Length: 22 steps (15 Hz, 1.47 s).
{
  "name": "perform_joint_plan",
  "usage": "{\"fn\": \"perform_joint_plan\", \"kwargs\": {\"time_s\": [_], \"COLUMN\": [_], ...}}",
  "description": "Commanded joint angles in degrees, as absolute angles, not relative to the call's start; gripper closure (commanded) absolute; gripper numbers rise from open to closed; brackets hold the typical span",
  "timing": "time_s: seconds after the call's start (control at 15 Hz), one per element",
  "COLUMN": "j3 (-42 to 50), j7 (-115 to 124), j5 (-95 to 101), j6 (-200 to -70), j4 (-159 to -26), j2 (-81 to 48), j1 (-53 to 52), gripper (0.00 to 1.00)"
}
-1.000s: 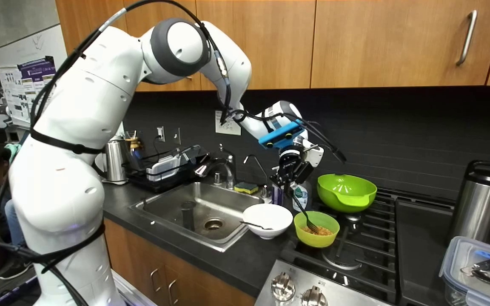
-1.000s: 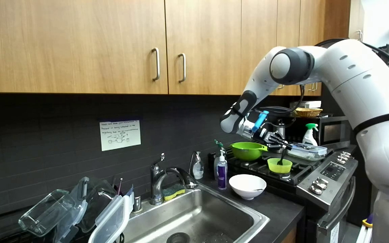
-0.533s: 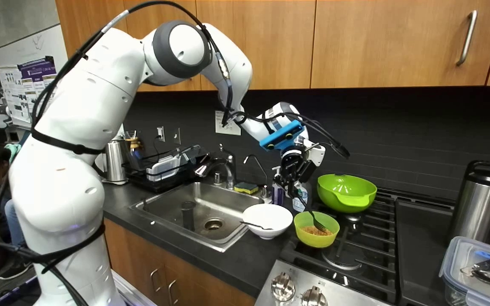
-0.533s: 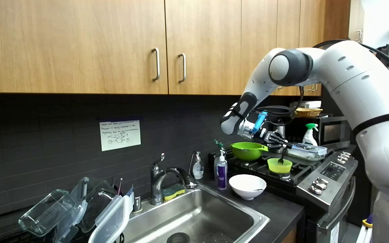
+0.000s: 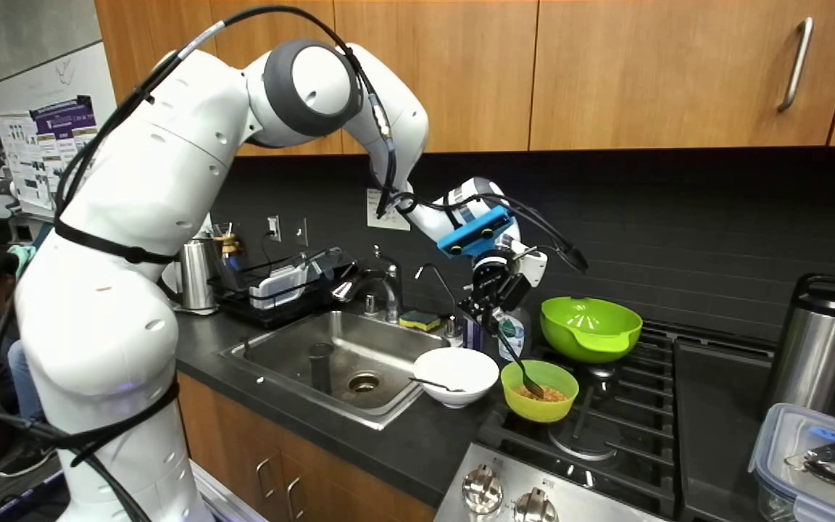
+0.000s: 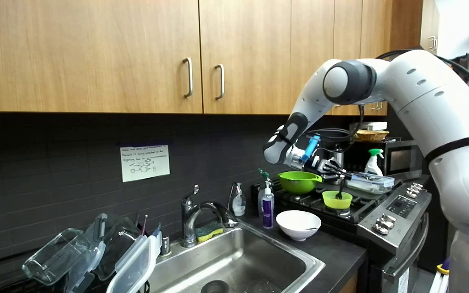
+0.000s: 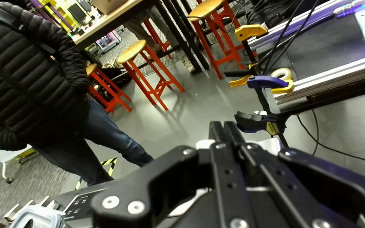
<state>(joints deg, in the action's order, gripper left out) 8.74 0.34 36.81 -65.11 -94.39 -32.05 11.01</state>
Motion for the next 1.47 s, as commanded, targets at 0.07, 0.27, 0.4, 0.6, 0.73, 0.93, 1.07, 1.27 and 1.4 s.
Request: {"fn": "perform_joint_plan", "kwargs": {"time_s": [0.07,0.27,0.4,0.6,0.73,0.93,1.07,1.27,1.4], "j3": [7.80,7.30,7.06,7.01,7.14,7.27,7.37,7.53,7.63], "j7": [-0.97,-1.59,-2.04,-1.92,-1.90,-1.67,-1.37,-1.01,-0.72], "j5": [36.07,35.77,35.52,35.61,35.74,36.17,36.73,37.49,38.03], "j6": [-62.23,-61.42,-61.06,-61.49,-61.40,-61.57,-61.77,-61.95,-62.14], "j4": [-93.77,-93.76,-93.59,-93.43,-93.10,-92.94,-92.75,-92.19,-91.96], "j2": [-32.07,-32.22,-32.58,-33.27,-33.94,-34.56,-34.83,-35.26,-35.40], "j1": [10.51,10.48,10.57,10.65,10.73,10.71,10.58,10.47,10.43], "gripper": [0.99,0.99,0.99,0.99,0.99,0.99,0.99,0.99,0.99]}}
